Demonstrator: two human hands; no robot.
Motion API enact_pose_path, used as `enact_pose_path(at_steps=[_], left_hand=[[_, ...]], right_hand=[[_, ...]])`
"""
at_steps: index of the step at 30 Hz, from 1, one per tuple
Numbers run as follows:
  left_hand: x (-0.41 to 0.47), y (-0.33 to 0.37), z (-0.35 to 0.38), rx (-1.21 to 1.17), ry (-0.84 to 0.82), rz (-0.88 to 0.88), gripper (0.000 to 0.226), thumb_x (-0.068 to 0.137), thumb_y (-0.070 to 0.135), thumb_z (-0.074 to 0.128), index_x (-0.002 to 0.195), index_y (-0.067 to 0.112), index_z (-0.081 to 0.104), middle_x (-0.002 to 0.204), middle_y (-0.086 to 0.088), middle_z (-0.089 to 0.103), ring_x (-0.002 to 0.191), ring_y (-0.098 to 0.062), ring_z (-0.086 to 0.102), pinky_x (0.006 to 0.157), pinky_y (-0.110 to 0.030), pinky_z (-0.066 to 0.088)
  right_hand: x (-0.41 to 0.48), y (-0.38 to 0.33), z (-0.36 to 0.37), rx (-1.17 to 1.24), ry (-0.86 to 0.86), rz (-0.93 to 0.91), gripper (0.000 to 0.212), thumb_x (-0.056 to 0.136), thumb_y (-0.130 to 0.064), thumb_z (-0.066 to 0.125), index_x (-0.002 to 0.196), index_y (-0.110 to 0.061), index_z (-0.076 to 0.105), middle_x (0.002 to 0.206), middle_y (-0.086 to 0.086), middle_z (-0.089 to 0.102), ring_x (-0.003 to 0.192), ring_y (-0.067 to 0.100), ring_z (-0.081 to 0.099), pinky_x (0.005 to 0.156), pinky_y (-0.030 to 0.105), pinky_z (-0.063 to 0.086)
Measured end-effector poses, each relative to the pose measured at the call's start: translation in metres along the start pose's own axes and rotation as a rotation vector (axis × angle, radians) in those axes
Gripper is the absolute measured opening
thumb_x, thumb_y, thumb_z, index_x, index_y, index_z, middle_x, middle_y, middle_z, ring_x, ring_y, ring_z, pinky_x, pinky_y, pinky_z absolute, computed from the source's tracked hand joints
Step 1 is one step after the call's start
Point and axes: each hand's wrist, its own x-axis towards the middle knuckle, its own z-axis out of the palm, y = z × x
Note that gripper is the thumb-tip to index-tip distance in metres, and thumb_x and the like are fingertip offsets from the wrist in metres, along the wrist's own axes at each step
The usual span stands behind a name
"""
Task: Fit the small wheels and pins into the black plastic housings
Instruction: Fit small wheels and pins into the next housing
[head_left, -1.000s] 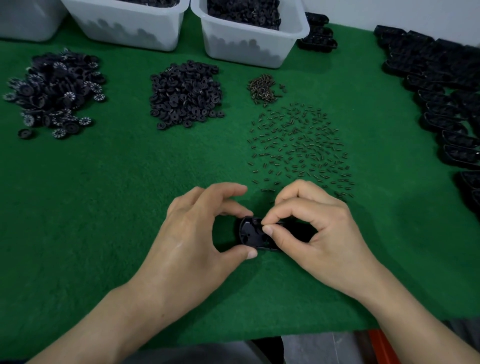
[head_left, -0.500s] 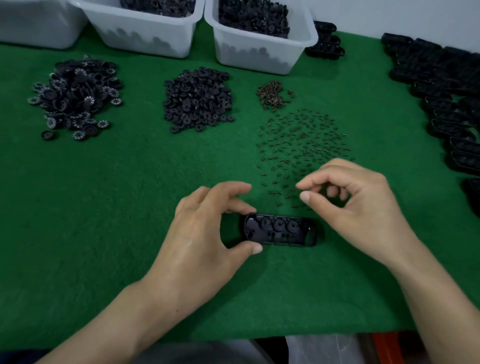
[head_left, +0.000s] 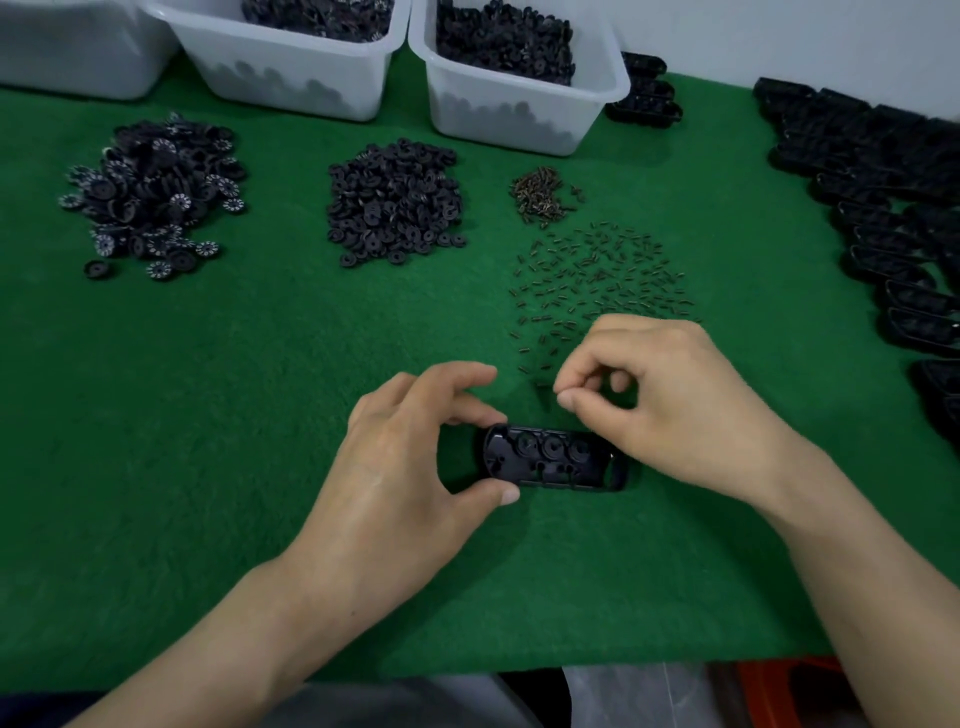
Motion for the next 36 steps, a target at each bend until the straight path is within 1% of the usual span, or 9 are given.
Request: enact_pose_path(at_steps=[1,3,6,9,13,24,29,33,36], left_hand=[[0.0,0.0,0.0,-0.004,0.0,-0.001,0.065,0.062,0.039,0.074,0.118,0.041,0.041,0.095,0.03,0.06,0.11,0.003,0.043,0.098,-0.01,0.024],[0.0,0.0,0.0,-0.005,0.002,0.001,0.064,0.061,0.041,0.073,0.117,0.042,0.041,0.095,0.031,0.06,0.11,0.004,0.043,0.098,-0.012,0.025],[0.001,0.0,0.0,-0.002,0.011,0.01,0.064,0.061,0.041,0.072,0.117,0.04,0.042,0.094,0.031,0.06,0.108,0.005,0.044,0.098,-0.017,0.029],[0.001,0.001,0.001,-0.012,0.015,0.013,0.063,0.061,0.04,0.072,0.117,0.037,0.044,0.094,0.03,0.061,0.107,0.004,0.045,0.098,-0.02,0.031],[0.001,0.0,0.001,-0.022,0.026,0.016,0.062,0.061,0.039,0.072,0.117,0.036,0.045,0.094,0.029,0.061,0.106,0.003,0.046,0.097,-0.023,0.032],[0.0,0.001,0.0,-0.022,0.028,0.01,0.062,0.061,0.037,0.074,0.116,0.036,0.046,0.093,0.028,0.061,0.105,0.003,0.046,0.097,-0.025,0.032],[0.001,0.002,0.0,-0.023,0.021,0.011,0.062,0.061,0.037,0.074,0.117,0.035,0.046,0.093,0.028,0.061,0.105,0.004,0.046,0.098,-0.023,0.031],[0.001,0.002,0.0,-0.021,0.019,0.009,0.062,0.061,0.038,0.073,0.117,0.035,0.046,0.093,0.028,0.061,0.105,0.004,0.046,0.098,-0.022,0.031],[0.0,0.001,0.0,-0.023,0.019,0.008,0.062,0.061,0.038,0.073,0.117,0.036,0.045,0.093,0.028,0.061,0.106,0.005,0.045,0.098,-0.022,0.031]], right_hand=[[-0.005,0.001,0.0,0.115,0.063,0.027,0.01,0.077,-0.009,0.069,0.072,-0.018,0.068,0.071,-0.01,0.059,0.066,0.003,0.05,0.063,0.013,0.039],[-0.016,0.001,0.004,0.283,0.128,0.051,0.012,0.075,-0.007,0.072,0.072,-0.018,0.069,0.071,-0.006,0.061,0.067,0.006,0.052,0.062,0.014,0.039],[-0.029,-0.002,0.018,0.349,0.135,0.04,0.009,0.073,-0.009,0.073,0.074,-0.018,0.071,0.075,-0.004,0.059,0.071,0.008,0.054,0.066,0.013,0.037],[-0.033,-0.002,0.026,0.348,0.173,0.049,0.007,0.073,-0.013,0.072,0.076,-0.019,0.072,0.077,-0.004,0.056,0.073,0.01,0.054,0.068,0.017,0.039],[-0.034,-0.001,0.03,0.341,0.216,0.042,0.01,0.073,-0.009,0.074,0.077,-0.019,0.072,0.076,-0.003,0.055,0.074,0.012,0.054,0.067,0.024,0.043],[-0.032,-0.002,0.034,0.356,0.228,0.027,0.005,0.075,-0.016,0.069,0.077,-0.019,0.071,0.077,-0.004,0.055,0.076,0.014,0.054,0.068,0.027,0.043],[-0.034,0.0,0.033,0.313,0.218,0.05,0.003,0.075,-0.014,0.067,0.075,-0.017,0.069,0.079,-0.006,0.055,0.077,0.012,0.054,0.068,0.021,0.04],[-0.033,-0.001,0.03,0.238,0.226,0.013,0.003,0.074,-0.015,0.068,0.074,-0.017,0.071,0.077,-0.004,0.056,0.077,0.017,0.055,0.068,0.032,0.045],[-0.033,-0.001,0.029,0.184,0.226,-0.017,0.004,0.074,-0.015,0.069,0.075,-0.016,0.072,0.077,-0.003,0.056,0.076,0.018,0.055,0.068,0.034,0.046]])
